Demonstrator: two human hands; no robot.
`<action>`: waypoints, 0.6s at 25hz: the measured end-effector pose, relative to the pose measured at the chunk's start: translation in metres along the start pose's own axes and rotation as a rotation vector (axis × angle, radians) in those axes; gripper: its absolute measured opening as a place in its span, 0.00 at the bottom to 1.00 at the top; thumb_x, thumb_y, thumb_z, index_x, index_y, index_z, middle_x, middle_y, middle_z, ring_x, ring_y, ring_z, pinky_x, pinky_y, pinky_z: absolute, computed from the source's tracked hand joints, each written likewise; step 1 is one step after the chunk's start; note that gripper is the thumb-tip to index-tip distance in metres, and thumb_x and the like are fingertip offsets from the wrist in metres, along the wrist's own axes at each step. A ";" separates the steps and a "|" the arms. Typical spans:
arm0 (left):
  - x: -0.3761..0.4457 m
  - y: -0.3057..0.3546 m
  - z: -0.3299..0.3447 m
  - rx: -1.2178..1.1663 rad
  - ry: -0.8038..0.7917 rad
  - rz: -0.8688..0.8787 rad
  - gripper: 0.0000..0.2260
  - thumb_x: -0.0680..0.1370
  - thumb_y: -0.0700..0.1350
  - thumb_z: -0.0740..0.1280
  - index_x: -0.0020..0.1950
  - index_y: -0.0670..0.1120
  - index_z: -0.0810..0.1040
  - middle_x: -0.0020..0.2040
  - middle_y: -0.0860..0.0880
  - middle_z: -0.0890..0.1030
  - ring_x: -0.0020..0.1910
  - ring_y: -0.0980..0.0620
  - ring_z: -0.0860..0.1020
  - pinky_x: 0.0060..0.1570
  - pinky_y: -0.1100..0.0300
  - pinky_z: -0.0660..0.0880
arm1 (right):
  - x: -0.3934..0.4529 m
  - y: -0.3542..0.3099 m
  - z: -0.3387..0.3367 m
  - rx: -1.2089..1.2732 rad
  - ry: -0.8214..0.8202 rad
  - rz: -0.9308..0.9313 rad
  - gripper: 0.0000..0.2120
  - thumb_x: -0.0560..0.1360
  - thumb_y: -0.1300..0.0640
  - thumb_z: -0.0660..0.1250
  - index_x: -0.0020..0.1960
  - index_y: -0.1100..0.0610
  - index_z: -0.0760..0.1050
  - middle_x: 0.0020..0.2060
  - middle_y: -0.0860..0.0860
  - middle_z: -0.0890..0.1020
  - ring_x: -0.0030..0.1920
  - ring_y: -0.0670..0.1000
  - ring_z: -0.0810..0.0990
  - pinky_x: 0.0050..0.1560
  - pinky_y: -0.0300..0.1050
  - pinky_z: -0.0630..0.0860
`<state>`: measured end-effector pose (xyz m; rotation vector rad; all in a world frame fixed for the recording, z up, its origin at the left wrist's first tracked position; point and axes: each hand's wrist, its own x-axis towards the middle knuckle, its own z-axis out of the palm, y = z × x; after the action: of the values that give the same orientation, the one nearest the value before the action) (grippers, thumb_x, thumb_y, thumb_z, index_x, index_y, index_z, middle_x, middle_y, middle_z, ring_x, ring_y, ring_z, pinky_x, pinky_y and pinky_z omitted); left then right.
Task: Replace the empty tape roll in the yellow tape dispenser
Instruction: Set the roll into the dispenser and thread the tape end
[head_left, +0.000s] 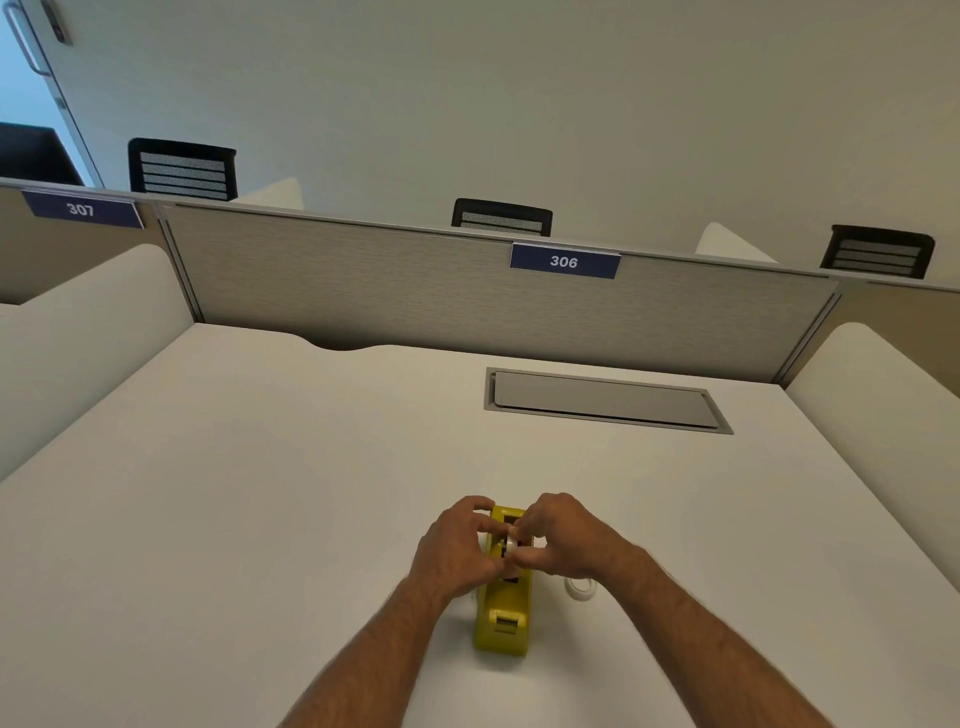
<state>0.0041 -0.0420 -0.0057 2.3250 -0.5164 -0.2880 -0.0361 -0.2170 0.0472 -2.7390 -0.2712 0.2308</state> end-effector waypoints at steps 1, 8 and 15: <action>0.000 0.000 0.000 0.001 -0.002 0.000 0.27 0.58 0.63 0.78 0.55 0.58 0.83 0.67 0.61 0.72 0.58 0.60 0.71 0.56 0.57 0.74 | 0.001 -0.001 0.001 0.000 0.005 0.005 0.14 0.74 0.45 0.70 0.52 0.52 0.85 0.44 0.52 0.86 0.47 0.51 0.80 0.49 0.51 0.79; -0.002 0.001 -0.002 -0.004 -0.006 -0.002 0.27 0.57 0.63 0.77 0.55 0.58 0.82 0.67 0.61 0.71 0.57 0.61 0.70 0.55 0.58 0.74 | 0.001 0.001 0.007 0.035 0.040 0.005 0.10 0.76 0.50 0.68 0.51 0.52 0.86 0.44 0.54 0.86 0.46 0.51 0.79 0.48 0.51 0.79; -0.002 0.003 -0.003 -0.004 -0.009 -0.006 0.28 0.58 0.63 0.77 0.56 0.58 0.82 0.68 0.60 0.71 0.62 0.57 0.72 0.57 0.56 0.75 | -0.001 0.000 0.009 0.048 0.067 -0.001 0.11 0.78 0.50 0.67 0.52 0.53 0.86 0.44 0.54 0.85 0.46 0.51 0.77 0.46 0.48 0.75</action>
<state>0.0026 -0.0409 -0.0016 2.3226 -0.5125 -0.3023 -0.0386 -0.2138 0.0390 -2.6927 -0.2461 0.1430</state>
